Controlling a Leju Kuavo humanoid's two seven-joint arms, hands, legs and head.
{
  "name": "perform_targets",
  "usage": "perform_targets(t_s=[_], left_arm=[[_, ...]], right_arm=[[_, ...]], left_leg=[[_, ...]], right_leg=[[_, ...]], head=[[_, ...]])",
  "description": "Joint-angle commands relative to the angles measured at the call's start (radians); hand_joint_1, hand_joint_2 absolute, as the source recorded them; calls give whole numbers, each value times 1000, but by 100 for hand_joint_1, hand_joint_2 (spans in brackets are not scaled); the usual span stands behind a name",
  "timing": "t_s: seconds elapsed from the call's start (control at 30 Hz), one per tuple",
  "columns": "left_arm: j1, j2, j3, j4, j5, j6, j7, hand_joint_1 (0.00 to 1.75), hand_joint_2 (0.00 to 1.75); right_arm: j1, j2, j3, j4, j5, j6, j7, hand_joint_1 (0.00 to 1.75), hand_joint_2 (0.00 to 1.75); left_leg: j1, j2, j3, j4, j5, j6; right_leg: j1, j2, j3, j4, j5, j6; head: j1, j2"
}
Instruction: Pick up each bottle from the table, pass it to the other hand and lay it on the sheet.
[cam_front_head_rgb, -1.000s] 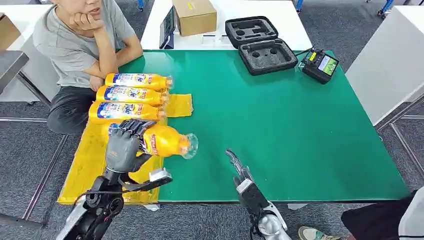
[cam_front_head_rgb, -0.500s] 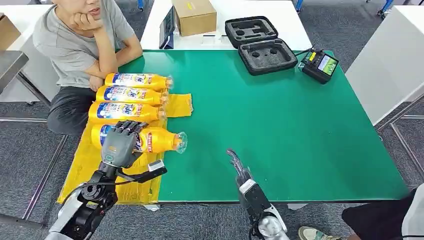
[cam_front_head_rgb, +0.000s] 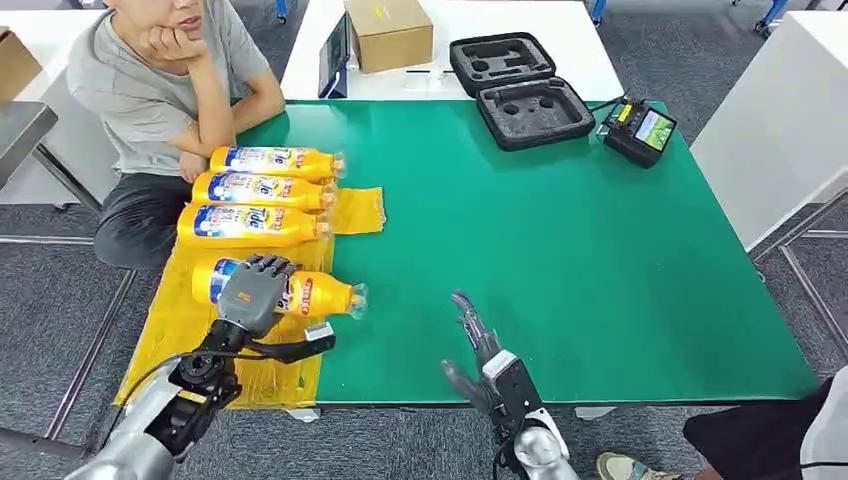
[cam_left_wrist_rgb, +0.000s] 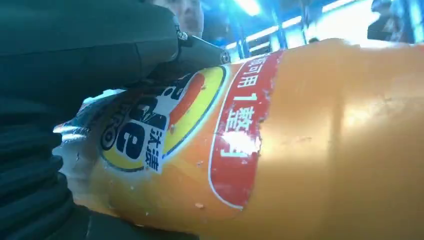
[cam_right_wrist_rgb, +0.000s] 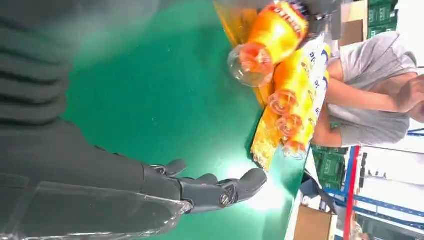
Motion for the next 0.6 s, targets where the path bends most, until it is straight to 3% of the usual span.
perform_targets(t_s=[0.03, 0.2, 0.5, 0.6], left_arm=[[-137, -15, -44, 298, -9, 17, 11, 171, 175], [-137, -15, -44, 298, -9, 17, 11, 171, 175], [-225, -71, -43, 407, 6, -18, 18, 171, 175], [-262, -84, -38, 431, 21, -52, 5, 155, 175]], right_arm=[[-37, 0, 19, 62, -11, 1, 0, 0, 175], [-37, 0, 19, 62, -11, 1, 0, 0, 175], [15, -17, -23, 21, -43, -17, 0, 0, 175], [29, -18, -25, 4, -50, -21, 0, 0, 175]], left_leg=[[1, -2, 5, 0, -2, -1], [1, -1, 5, 0, -2, -1], [1, -4, 3, 0, 0, 0], [1, -5, 3, 0, 0, -1]], right_leg=[[1, -1, 6, 0, -2, -1], [0, 1, 6, -1, -2, -1], [0, -3, 5, 0, -1, -1], [1, -4, 5, 0, -2, -1]], head=[[0, 0], [0, 0], [0, 0], [0, 0]])
